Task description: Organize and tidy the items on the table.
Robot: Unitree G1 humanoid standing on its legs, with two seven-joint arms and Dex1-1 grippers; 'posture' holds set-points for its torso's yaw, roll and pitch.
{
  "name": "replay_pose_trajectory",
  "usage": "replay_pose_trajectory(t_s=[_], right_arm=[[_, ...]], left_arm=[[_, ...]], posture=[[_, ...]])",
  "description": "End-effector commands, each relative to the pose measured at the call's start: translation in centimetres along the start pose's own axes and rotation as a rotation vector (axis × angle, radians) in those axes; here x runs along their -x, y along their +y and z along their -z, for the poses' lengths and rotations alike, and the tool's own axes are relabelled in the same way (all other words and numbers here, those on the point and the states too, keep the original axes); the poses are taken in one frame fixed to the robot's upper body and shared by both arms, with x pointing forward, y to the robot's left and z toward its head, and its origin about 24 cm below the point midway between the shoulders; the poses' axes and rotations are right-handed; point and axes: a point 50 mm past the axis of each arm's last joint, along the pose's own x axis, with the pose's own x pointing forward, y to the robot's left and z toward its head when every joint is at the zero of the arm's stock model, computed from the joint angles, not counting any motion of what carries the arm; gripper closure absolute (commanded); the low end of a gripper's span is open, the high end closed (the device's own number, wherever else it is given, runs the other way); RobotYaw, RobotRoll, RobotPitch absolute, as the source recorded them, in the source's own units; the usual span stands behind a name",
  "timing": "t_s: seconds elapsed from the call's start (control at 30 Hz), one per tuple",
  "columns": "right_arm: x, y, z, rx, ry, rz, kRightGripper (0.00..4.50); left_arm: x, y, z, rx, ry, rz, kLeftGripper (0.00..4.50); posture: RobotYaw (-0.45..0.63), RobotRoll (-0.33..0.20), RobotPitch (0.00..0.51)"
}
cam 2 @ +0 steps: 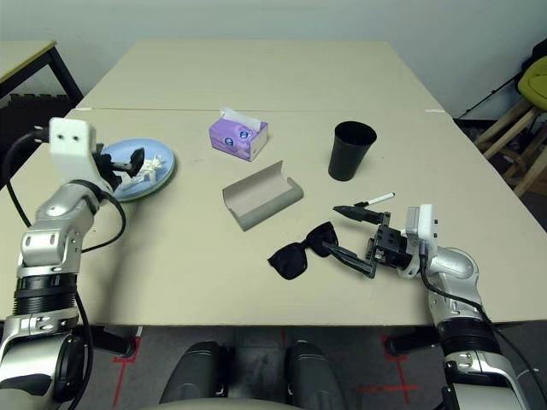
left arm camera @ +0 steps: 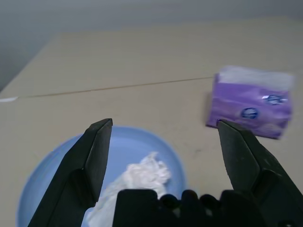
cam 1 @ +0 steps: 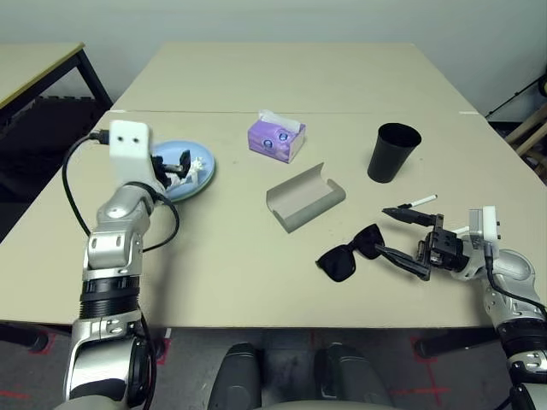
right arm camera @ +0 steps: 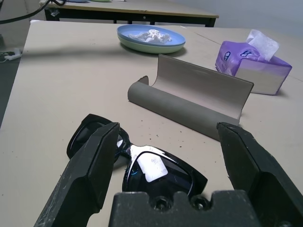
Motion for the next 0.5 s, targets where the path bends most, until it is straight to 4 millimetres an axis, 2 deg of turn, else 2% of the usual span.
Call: replay_pose_trajectory(t_s=[0.03,0.23,0.4,0.5], right_arm=[[0.1,-0.2,-0.1,-0.001,-0.009,0.001,0.00],[0.1,-0.7,-0.2,0.006,-0.006,-0.001,0.00],[0.2,-0.8,-0.2,0.014,0.003,-0.002,0.00],[0.2,-1.0,-0.3,0.019,0.001,-0.001,0.00]], left_arm=[[1.7,-0.2,-0.9,0.099,-0.020,0.108,0.03],[4.8,-1.6,-0.7,0.096,0.036,0.341,0.03],[6.4,-1.7,0.3,0.032,0.099,0.431,0.03],[7.1,-2.2,0.9,-0.016,0.079,0.496,0.03]], posture=[[0.15,0.000,0.036],[0.16,0.000,0.040],[0.16,0.000,0.042],[0.16,0.000,0.044]])
